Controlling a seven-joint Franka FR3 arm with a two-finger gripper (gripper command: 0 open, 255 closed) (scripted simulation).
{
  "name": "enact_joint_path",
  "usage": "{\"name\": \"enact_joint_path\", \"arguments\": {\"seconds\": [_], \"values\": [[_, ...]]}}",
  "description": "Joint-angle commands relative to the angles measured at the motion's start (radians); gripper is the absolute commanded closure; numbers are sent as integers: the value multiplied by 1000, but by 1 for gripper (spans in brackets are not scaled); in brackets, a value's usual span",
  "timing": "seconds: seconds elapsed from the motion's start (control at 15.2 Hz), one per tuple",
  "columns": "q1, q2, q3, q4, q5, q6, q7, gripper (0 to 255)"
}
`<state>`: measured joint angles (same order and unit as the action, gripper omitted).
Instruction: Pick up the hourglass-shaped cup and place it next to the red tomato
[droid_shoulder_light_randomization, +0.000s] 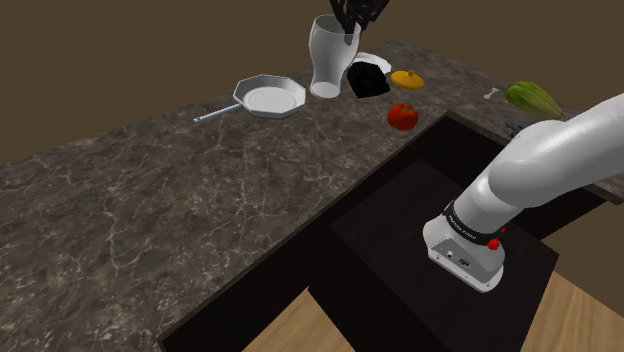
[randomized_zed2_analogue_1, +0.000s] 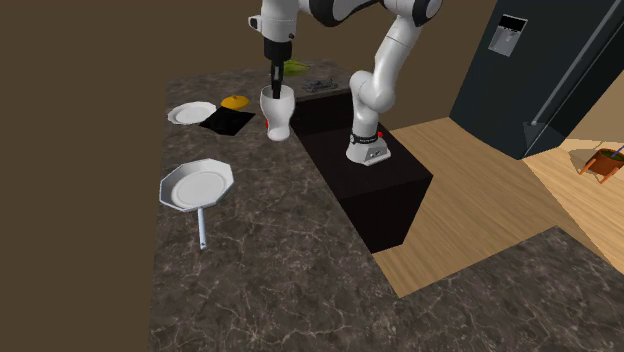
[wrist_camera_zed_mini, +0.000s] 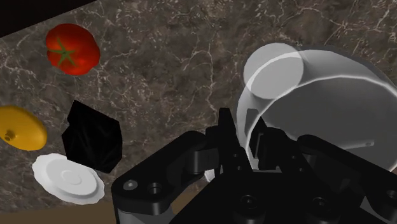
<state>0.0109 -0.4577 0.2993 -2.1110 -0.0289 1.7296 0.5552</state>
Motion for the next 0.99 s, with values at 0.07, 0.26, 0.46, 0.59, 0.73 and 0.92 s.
{"name": "enact_joint_path", "arguments": {"seconds": [0.07,0.26,0.46,0.59,0.73,0.92], "values": [[-21,-28,-61,-34,-15,14,-79,255],[-44,-46,-120,-57,-33,25,-153,255],[-67,-53,-178,-70,-54,37,-226,255],[-84,-53,-216,-73,-68,46,-274,255],[-101,-48,-255,-72,-82,55,-322,255],[-125,-32,-311,-61,-102,69,-393,255]]}}
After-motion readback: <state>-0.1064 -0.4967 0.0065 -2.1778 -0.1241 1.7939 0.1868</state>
